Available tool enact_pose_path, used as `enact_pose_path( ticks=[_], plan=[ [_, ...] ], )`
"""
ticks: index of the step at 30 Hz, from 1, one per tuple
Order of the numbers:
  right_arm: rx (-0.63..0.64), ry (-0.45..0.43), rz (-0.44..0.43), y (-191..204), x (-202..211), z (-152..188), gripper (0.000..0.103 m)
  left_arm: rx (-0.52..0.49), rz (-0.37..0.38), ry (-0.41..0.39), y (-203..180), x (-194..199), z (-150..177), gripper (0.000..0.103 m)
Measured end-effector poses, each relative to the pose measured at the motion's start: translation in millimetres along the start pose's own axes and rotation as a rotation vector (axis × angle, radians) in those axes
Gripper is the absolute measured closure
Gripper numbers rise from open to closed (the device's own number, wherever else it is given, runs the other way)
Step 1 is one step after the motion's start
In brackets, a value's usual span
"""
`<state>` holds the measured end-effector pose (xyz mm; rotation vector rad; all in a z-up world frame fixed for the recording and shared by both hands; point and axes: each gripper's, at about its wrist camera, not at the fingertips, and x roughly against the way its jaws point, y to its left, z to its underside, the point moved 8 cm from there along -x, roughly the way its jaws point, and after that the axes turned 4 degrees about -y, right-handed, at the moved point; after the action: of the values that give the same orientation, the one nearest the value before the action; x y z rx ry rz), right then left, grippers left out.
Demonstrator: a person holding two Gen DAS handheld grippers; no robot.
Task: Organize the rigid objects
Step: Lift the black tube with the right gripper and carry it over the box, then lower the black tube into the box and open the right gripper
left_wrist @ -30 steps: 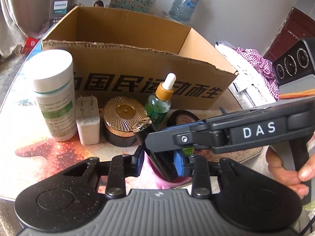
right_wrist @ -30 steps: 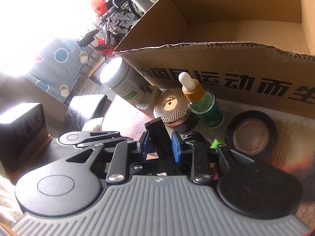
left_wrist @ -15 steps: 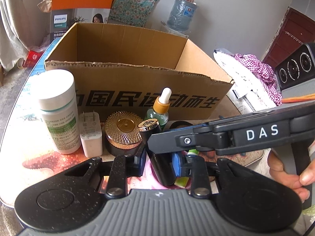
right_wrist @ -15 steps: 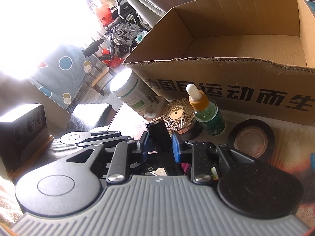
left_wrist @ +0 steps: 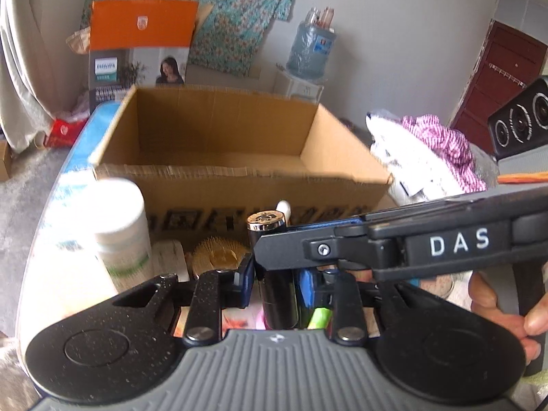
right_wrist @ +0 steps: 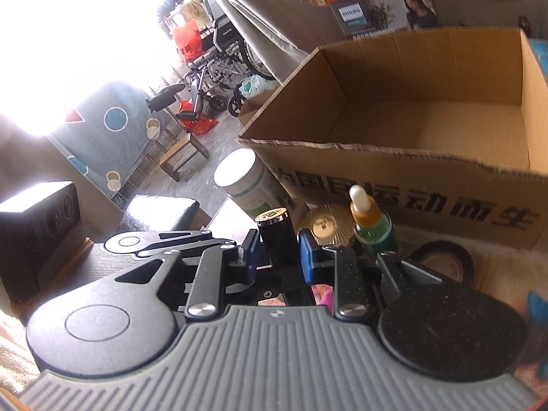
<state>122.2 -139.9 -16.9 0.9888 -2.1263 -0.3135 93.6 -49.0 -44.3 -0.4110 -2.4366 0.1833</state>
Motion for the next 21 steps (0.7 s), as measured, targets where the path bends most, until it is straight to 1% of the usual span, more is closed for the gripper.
enact_pose_path(
  ticks=[5,8,11,16,19,21],
  plan=[
    [0.072,-0.074,-0.015,28.3,11.3,-41.6,0.079,-0.027,-0.043,-0.083,4.3,16.2,-43.7,0.075],
    [0.084,-0.098,-0.037,36.3,11.6,-73.6,0.079,-0.024,-0.062,-0.097,11.8,17.4,-72.4,0.075],
    [0.062,-0.097,-0.055,34.4,-0.9,-104.4,0.079,-0.011,-0.072,-0.071,24.4,7.5,-97.5,0.075],
    [-0.060,-0.042,-0.077,8.1,-40.3,-143.0,0.079,-0.012,-0.107,-0.002,45.4,-25.5,-124.3,0.074],
    [-0.169,0.008,-0.077,-21.8,-70.2,-152.6,0.079,-0.005,-0.116,0.064,58.7,-53.5,-131.7,0.074],
    [-0.255,0.043,-0.078,-42.8,-89.5,-154.6,0.079,-0.005,-0.125,0.108,64.8,-72.4,-130.1,0.074]
  ],
)
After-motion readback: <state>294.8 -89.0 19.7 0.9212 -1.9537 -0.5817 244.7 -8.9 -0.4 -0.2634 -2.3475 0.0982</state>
